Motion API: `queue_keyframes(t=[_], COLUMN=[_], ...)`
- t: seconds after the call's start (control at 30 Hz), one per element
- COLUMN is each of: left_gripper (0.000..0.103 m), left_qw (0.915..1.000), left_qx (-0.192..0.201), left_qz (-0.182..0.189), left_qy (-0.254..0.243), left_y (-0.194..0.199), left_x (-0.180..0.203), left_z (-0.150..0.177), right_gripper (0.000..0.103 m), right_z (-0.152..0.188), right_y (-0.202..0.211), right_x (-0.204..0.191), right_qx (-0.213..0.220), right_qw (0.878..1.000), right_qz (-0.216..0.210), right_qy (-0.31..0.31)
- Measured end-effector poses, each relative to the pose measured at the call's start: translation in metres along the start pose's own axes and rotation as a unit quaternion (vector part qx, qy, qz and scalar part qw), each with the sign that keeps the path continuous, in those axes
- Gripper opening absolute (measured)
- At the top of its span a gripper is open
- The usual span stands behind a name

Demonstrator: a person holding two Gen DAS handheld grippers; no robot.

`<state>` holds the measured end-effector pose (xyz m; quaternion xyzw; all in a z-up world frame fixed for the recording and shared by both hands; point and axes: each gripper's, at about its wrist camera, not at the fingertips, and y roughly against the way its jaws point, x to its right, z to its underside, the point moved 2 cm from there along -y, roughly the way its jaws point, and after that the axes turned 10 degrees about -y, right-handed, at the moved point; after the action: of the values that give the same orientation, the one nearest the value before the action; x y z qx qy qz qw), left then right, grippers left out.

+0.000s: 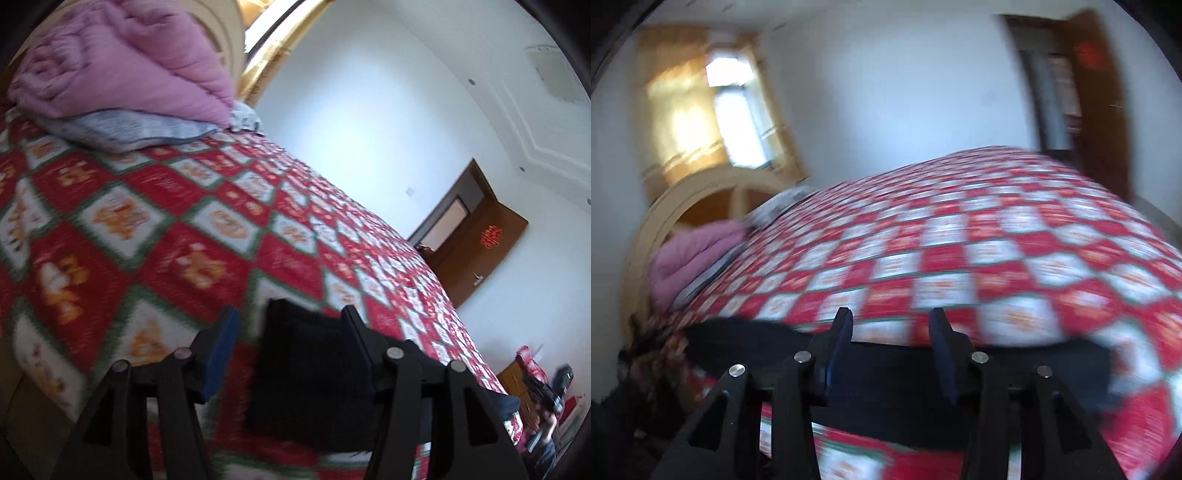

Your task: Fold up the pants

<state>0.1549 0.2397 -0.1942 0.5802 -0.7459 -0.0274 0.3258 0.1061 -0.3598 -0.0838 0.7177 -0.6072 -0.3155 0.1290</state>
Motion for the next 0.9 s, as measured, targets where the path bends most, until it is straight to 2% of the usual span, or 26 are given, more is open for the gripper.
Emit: queue_keyframes(t=[0.13, 0.2, 0.3, 0.37, 0.47, 0.53, 0.63, 0.83, 0.9], left_gripper=[0.069, 0.069, 0.069, 0.069, 0.069, 0.069, 0.069, 0.069, 0.069], left_qw=[0.9998, 0.9999, 0.9995, 0.9986, 0.9969, 0.9958, 0.9942, 0.9945, 0.9949], left_qx=[0.004, -0.004, -0.026, -0.043, -0.063, -0.072, -0.089, -0.094, -0.088], left_qz=[0.015, 0.014, 0.004, -0.001, 0.002, -0.002, -0.013, -0.016, -0.017], left_qy=[-0.009, -0.008, -0.015, -0.03, -0.048, -0.056, -0.06, -0.043, -0.045], left_y=[-0.023, -0.035, -0.047, -0.048, -0.043, -0.039, -0.037, -0.025, -0.019], left_x=[0.02, 0.024, 0.026, 0.028, 0.027, 0.024, 0.018, 0.009, 0.01], left_z=[-0.006, -0.005, 0.002, 0.008, 0.018, 0.025, 0.034, 0.045, 0.043], right_gripper=[0.045, 0.045, 0.045, 0.045, 0.045, 0.045, 0.045, 0.045, 0.045], right_z=[0.017, 0.026, 0.043, 0.052, 0.066, 0.077, 0.094, 0.13, 0.132], right_y=[-0.102, -0.142, -0.201, -0.227, -0.241, -0.233, -0.213, -0.174, -0.167], right_x=[-0.084, -0.109, -0.136, -0.143, -0.14, -0.138, -0.141, -0.15, -0.154], right_qx=[-0.074, -0.108, -0.159, -0.181, -0.23, -0.245, -0.26, -0.294, -0.278], right_qw=[0.995, 0.991, 0.984, 0.981, 0.972, 0.968, 0.962, 0.948, 0.951], right_qz=[-0.037, -0.051, -0.044, -0.023, -0.012, -0.009, -0.008, -0.026, -0.023], right_qy=[0.057, 0.064, 0.067, 0.072, 0.052, 0.058, 0.085, 0.118, 0.132])
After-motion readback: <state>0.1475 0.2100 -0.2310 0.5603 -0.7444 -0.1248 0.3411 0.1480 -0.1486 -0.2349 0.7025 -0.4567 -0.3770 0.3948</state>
